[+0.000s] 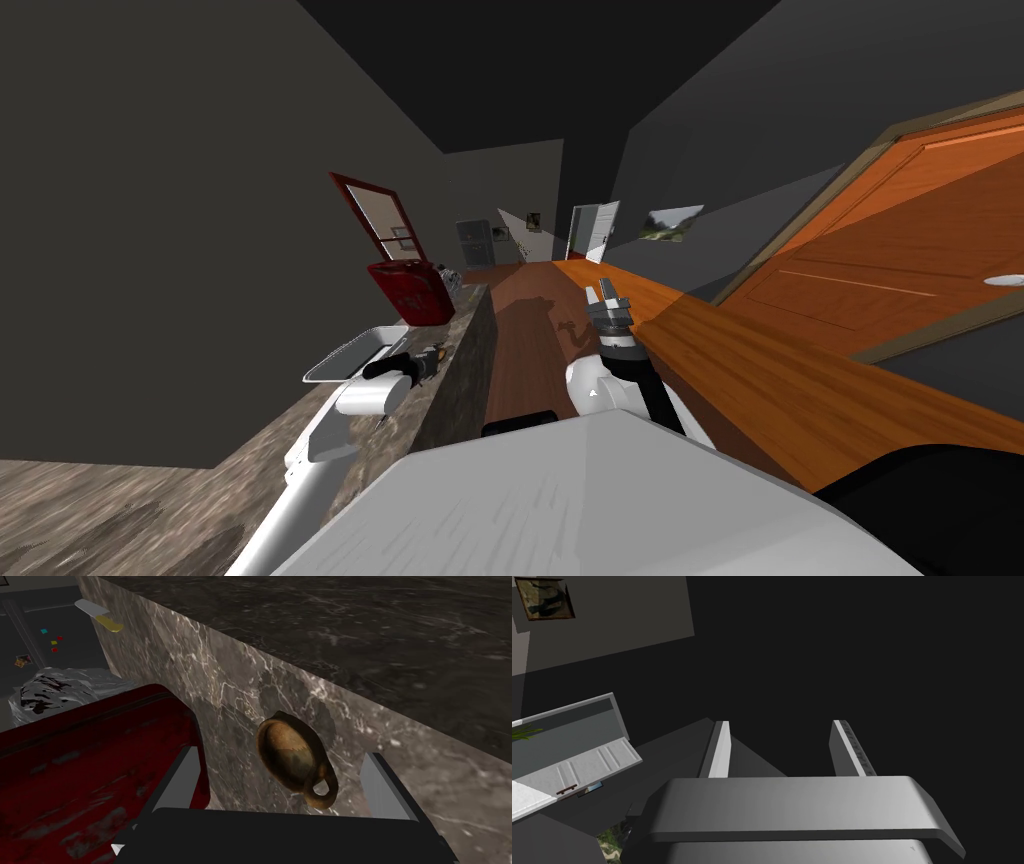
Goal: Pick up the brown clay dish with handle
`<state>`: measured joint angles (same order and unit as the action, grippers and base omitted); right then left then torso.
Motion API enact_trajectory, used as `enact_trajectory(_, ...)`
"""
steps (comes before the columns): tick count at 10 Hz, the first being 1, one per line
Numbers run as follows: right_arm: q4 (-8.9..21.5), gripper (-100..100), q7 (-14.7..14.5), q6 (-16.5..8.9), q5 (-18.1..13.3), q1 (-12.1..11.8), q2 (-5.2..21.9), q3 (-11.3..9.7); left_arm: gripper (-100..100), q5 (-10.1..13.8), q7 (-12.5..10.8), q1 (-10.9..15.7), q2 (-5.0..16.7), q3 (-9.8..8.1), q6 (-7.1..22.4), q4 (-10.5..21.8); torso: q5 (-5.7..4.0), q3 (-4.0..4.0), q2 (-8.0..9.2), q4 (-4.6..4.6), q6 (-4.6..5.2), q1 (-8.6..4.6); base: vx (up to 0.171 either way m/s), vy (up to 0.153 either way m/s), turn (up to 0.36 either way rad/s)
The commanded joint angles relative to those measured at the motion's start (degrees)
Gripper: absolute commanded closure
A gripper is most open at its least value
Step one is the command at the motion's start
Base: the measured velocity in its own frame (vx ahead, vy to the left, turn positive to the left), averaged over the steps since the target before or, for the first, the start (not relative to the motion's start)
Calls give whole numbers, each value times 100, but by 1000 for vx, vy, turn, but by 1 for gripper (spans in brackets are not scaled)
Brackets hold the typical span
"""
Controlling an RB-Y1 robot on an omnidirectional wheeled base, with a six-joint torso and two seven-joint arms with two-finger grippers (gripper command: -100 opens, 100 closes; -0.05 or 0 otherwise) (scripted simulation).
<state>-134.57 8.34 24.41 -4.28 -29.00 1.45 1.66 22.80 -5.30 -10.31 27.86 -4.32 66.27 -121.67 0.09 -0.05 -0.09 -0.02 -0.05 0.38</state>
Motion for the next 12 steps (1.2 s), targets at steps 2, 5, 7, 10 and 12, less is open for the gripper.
enact_trajectory(2, 0, 0, 0, 0, 0, 0, 0, 0, -100, 115, 23, 4, 238, -57, 349, 155, 0, -1, -3, 0, 1, -1, 50, 74, 12)
enact_trajectory(5, 0, 0, 0, 0, 0, 0, -1, -1, 0, 132, 25, 46, 281, -40, 430, 254, -5, -1, -1, -1, 2, -27, 35, 24, -1)
enact_trajectory(7, 0, 0, 0, 0, 0, 1, -1, -1, -100, 114, 38, 195, 278, -65, 344, 528, -7, 12, 22, 4, 5, -37, -41, 1, -94)
enact_trajectory(10, 0, 0, 0, 0, 0, 1, -1, -1, -100, 87, 59, 418, 274, -103, 218, 941, -8, 18, 31, 7, 3, -38, -47, -1, -74)
enact_trajectory(12, 0, 0, 0, 0, 0, 1, -1, -1, -100, 70, 72, 566, 271, -129, 134, 1216, -8, 20, 35, 8, 2, -40, -54, -7, -80)
